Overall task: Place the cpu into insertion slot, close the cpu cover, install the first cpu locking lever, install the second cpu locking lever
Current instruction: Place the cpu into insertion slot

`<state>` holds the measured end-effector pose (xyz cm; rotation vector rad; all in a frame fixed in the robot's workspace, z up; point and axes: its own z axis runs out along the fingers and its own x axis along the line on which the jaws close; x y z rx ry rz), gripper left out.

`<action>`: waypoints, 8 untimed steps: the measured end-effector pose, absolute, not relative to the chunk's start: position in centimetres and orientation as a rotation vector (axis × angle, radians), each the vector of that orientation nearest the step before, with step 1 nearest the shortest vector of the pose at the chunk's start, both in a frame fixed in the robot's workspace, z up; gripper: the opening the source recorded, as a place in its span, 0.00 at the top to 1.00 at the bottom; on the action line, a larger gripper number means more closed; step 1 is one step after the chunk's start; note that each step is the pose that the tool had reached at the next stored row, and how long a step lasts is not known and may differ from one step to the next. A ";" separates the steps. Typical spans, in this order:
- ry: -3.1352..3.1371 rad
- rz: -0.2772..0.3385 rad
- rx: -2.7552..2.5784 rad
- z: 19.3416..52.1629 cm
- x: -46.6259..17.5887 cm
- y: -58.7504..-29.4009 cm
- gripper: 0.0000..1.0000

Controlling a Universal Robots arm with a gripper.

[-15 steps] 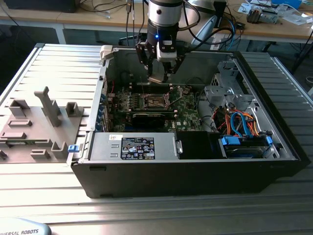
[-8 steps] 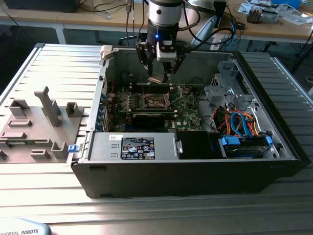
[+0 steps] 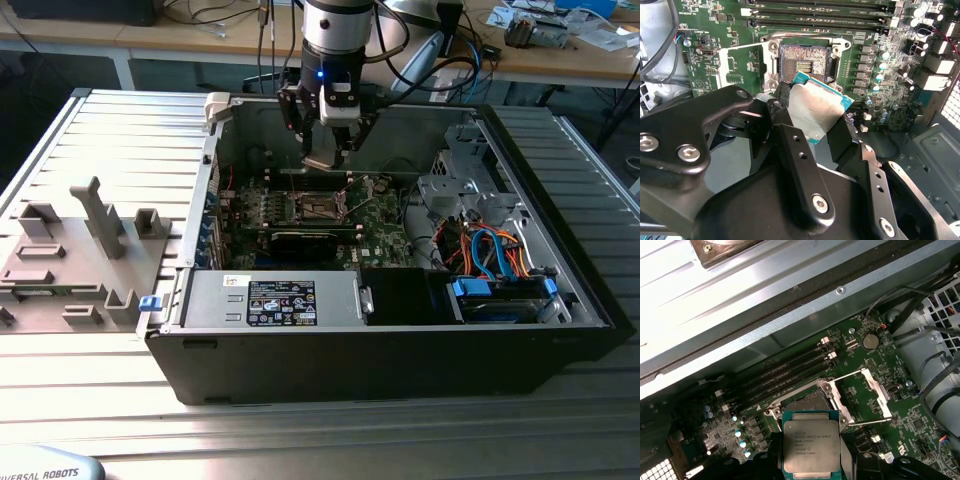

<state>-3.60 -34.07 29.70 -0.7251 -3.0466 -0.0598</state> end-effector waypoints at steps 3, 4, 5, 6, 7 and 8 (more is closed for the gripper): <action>-3.045 -0.060 -0.731 29.7 -3.6 -34.1 0.46; -3.045 -0.060 -0.732 29.7 -3.6 -34.1 0.46; -3.045 -0.060 -0.733 29.7 -3.6 -34.1 0.46; -3.044 -0.060 -0.735 29.7 -3.6 -34.1 0.46; -3.044 -0.060 -0.737 29.7 -3.6 -34.1 0.46; -3.044 -0.060 -0.738 29.7 -3.6 -34.1 0.46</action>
